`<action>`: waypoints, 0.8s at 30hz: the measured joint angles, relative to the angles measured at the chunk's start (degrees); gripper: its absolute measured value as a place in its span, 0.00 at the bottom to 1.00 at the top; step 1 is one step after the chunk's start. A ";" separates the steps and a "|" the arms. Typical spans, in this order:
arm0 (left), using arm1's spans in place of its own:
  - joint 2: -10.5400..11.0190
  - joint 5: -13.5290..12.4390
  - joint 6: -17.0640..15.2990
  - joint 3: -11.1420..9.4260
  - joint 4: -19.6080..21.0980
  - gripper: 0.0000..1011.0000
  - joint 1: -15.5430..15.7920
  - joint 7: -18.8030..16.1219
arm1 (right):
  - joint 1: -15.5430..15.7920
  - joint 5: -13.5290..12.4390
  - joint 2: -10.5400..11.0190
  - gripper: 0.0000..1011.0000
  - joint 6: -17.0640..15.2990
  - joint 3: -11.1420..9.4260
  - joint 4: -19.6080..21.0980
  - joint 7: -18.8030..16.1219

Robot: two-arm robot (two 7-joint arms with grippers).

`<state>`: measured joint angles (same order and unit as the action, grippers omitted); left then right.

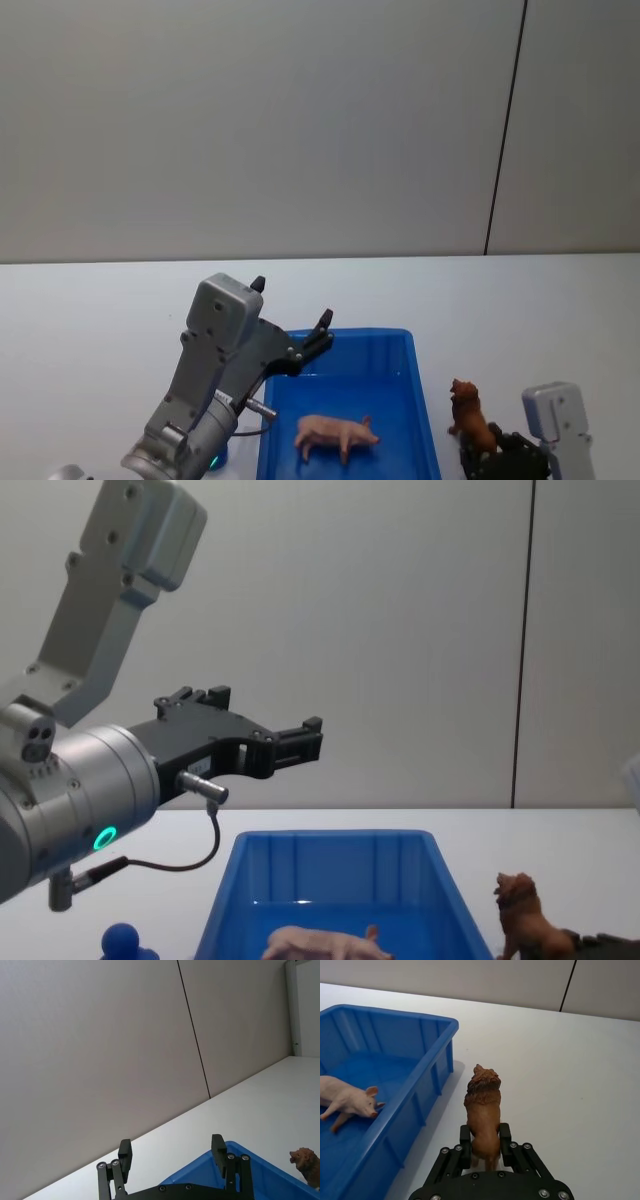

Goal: Pick up the two dolls from the table and place them into the box.

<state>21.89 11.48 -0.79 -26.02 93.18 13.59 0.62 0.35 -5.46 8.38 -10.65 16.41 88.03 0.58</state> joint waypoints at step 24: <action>0.00 0.00 0.00 0.00 0.00 0.99 0.00 0.00 | -1.07 -0.16 -0.43 0.29 2.87 -0.72 4.92 -1.71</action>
<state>21.89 11.48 -0.79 -26.02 93.18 13.59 0.62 -0.71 -5.61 7.95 -7.79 15.69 92.95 -1.13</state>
